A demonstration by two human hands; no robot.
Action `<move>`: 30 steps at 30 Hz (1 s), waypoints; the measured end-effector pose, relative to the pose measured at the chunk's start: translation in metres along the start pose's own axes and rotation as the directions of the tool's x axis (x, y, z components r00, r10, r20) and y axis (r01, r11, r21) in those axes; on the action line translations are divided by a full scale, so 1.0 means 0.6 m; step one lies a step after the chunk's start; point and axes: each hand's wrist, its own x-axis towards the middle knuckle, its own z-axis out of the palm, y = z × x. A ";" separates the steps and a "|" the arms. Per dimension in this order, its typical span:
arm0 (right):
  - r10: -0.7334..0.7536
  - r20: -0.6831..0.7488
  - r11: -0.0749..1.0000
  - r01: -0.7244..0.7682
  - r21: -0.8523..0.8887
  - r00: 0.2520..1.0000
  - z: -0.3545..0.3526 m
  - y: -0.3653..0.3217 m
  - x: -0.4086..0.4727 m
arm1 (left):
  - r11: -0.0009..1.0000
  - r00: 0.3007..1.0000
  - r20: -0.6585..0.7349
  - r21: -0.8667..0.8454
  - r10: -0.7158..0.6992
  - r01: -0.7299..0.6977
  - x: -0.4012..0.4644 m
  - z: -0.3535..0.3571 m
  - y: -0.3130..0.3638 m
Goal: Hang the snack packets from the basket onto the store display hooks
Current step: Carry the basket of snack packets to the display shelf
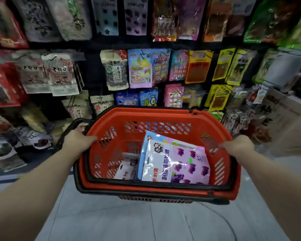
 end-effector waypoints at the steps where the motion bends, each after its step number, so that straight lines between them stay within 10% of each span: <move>1: 0.006 0.007 1.000 -0.005 -0.010 1.000 0.007 -0.006 0.017 | 1.000 1.000 -0.001 -0.006 -0.002 0.002 0.011 0.008 0.003; 30: -0.122 0.243 0.980 0.156 -0.122 0.962 -0.045 0.063 0.580 | 0.950 0.949 -0.033 -0.003 -0.313 0.313 -0.042 0.391 0.294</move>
